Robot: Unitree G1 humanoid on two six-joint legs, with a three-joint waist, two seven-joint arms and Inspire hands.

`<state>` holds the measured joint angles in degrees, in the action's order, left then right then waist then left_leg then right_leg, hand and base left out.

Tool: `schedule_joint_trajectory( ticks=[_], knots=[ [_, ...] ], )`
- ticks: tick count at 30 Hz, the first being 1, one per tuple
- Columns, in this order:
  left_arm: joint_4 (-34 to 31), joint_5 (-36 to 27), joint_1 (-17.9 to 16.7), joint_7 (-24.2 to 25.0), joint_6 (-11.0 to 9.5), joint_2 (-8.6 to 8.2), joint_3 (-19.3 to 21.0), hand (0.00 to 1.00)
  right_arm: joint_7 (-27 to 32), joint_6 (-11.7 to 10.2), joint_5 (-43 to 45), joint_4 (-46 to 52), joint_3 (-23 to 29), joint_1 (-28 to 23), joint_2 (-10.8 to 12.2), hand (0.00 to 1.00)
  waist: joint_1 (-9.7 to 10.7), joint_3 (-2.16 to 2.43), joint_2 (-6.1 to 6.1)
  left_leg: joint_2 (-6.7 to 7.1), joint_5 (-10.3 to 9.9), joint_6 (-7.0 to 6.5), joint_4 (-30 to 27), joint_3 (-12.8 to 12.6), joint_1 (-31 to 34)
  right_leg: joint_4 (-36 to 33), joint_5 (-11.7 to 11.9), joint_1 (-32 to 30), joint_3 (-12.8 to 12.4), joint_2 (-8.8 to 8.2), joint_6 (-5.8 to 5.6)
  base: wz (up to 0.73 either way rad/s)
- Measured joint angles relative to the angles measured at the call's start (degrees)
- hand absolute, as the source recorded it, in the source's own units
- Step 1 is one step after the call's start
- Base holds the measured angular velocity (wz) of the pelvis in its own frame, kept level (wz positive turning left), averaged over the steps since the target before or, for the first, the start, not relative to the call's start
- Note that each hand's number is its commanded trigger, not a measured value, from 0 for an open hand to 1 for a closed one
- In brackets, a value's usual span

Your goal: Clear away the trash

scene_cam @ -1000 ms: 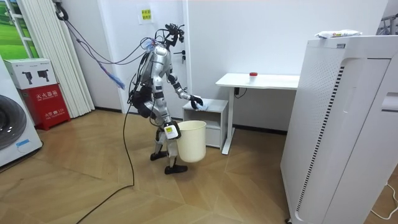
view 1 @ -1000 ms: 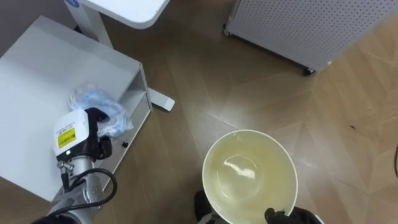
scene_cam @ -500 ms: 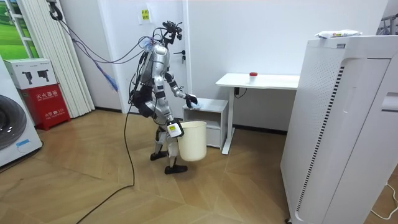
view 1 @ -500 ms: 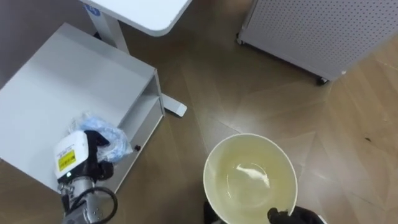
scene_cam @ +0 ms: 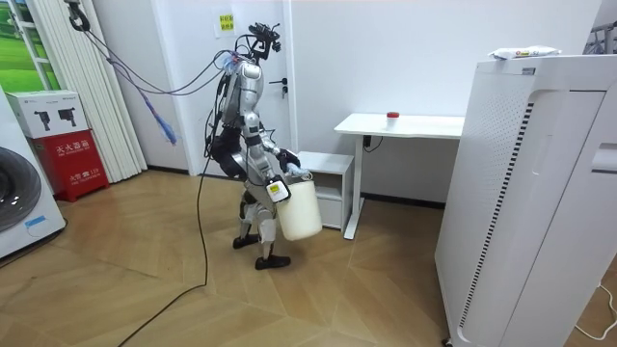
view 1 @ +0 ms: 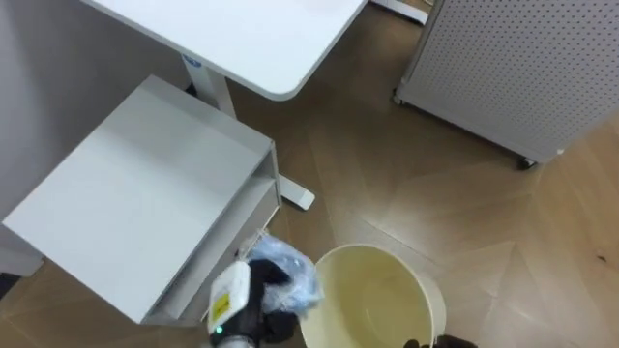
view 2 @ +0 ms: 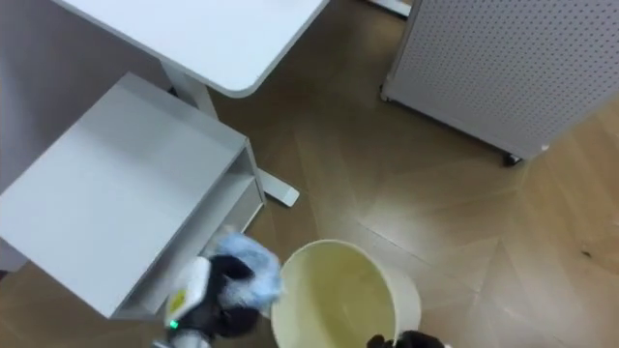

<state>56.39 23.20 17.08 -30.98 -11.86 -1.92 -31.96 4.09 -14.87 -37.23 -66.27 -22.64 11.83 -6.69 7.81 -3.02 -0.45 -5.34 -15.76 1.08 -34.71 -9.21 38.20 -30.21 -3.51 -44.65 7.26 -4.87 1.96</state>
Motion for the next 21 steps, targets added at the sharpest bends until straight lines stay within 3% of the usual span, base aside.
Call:
schedule_joint_trajectory(
  ticks=[6, 7, 8, 9, 14, 21],
  knots=[
    [-1.58, -4.44, -1.85, 10.41, 0.03, -0.05, -6.90, 1.00, -2.34, 0.47, 1.58, 0.05, -2.86, -0.03, 2.05, 1.00, 0.02, 0.48, -0.77, 0.52, 0.31, -0.41, 1.37, -0.91, -1.24, 0.65, 0.27, 0.53, -0.89, -0.26, -0.42, -0.04],
    [-1.58, -5.03, -1.86, 11.34, 0.09, -0.04, -7.34, 0.90, -2.53, 0.62, 1.58, -0.04, -3.21, -0.03, 2.03, 1.00, 0.01, 0.50, -0.80, 0.52, 0.31, -0.41, 1.41, -0.92, -1.39, 0.72, 0.28, 0.77, -0.87, -0.26, -0.45, 0.00],
    [-1.57, -6.31, -1.88, 12.83, 0.21, 0.11, -7.41, 0.65, -3.14, 0.88, 1.66, -0.41, -3.29, -0.06, 1.98, 1.00, -0.03, 0.49, -0.85, 0.50, 0.30, -0.43, 1.42, -0.91, -1.60, 0.86, 0.30, 1.10, -0.82, -0.26, -0.48, 0.00],
    [-1.57, -7.52, -1.90, 14.24, 0.22, 0.41, -7.39, 0.00, -3.56, 1.28, 1.87, -0.45, -3.41, -0.06, 1.92, 1.00, -0.07, 0.49, -0.85, 0.42, 0.28, -0.46, 1.42, -0.91, -1.77, 1.24, 0.34, 1.37, -0.79, -0.19, -0.53, 0.00],
    [-1.77, -11.29, -3.15, 17.70, 0.46, 0.50, -7.10, 0.00, -3.62, 1.18, 4.02, -0.47, -3.52, -0.87, 1.83, 1.00, -0.21, 0.49, -1.23, 0.38, 0.44, -0.77, 2.04, -1.58, -2.13, 1.83, 0.64, 1.54, -1.03, -0.25, -0.70, -0.02],
    [-4.69, -11.47, -5.94, 21.11, 0.45, 0.92, -6.94, 0.00, -3.43, 1.21, 4.01, -0.49, -3.04, -1.23, 1.82, 1.00, -0.44, 0.51, -1.73, 0.20, 0.43, -0.76, 2.11, -1.68, -2.18, 1.99, 0.65, 1.55, -0.89, -0.13, -0.69, 0.00]
  ],
)
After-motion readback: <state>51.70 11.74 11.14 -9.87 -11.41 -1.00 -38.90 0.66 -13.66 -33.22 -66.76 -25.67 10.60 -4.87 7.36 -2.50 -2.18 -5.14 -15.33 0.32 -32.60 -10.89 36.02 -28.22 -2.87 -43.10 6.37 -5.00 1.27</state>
